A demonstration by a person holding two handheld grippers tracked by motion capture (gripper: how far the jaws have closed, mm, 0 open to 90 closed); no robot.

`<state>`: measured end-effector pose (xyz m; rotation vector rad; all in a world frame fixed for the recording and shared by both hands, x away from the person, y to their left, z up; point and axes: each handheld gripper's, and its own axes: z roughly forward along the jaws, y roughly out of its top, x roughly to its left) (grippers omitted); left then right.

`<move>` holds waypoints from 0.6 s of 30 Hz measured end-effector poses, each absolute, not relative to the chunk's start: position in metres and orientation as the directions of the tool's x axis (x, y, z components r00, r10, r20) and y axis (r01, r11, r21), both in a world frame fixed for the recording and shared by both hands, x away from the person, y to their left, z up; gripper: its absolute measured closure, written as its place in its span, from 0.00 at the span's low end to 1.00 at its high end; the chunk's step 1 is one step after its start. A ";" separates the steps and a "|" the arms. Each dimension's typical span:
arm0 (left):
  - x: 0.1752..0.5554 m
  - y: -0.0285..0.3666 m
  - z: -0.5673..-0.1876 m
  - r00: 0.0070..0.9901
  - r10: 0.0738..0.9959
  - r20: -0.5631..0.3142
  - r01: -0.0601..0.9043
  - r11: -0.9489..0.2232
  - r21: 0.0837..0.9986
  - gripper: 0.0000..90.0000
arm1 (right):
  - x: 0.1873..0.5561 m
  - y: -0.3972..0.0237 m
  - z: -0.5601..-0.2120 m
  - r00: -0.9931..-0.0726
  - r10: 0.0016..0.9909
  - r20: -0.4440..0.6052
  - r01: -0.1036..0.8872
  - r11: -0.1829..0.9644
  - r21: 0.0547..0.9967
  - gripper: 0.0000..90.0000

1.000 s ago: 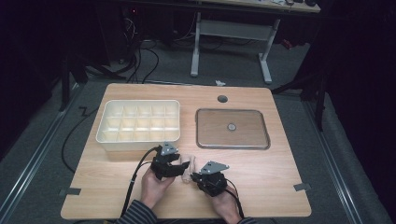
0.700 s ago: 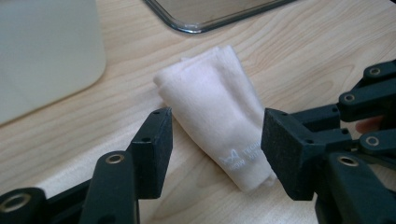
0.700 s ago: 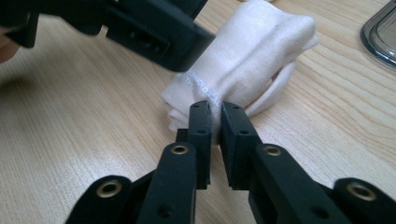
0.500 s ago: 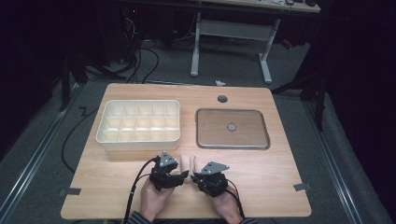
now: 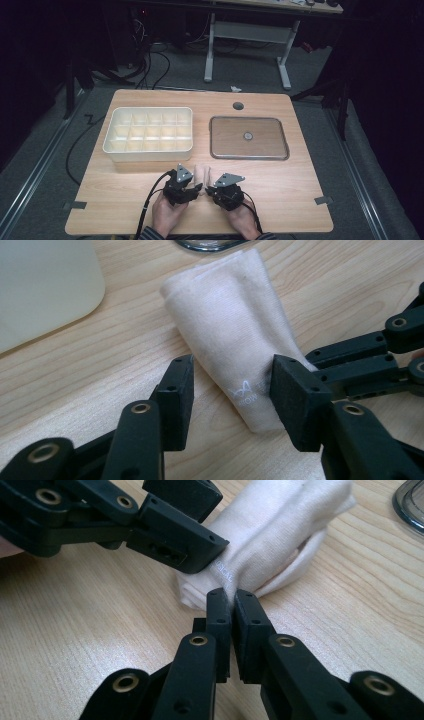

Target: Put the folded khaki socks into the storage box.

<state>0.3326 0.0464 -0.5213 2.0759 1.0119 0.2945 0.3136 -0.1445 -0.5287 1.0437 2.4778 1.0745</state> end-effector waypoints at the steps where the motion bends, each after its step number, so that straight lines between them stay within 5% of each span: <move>1: 0.333 0.046 -0.521 0.654 0.746 -0.123 0.565 -0.374 0.736 0.60 | 0.314 -0.144 -0.528 -0.714 0.698 0.056 0.521 0.476 0.709 0.96; 18: 0.344 0.050 -0.523 0.668 0.731 -0.139 0.571 -0.383 0.726 0.62 | 0.317 -0.142 -0.530 -0.705 0.708 0.026 0.503 0.474 0.723 0.93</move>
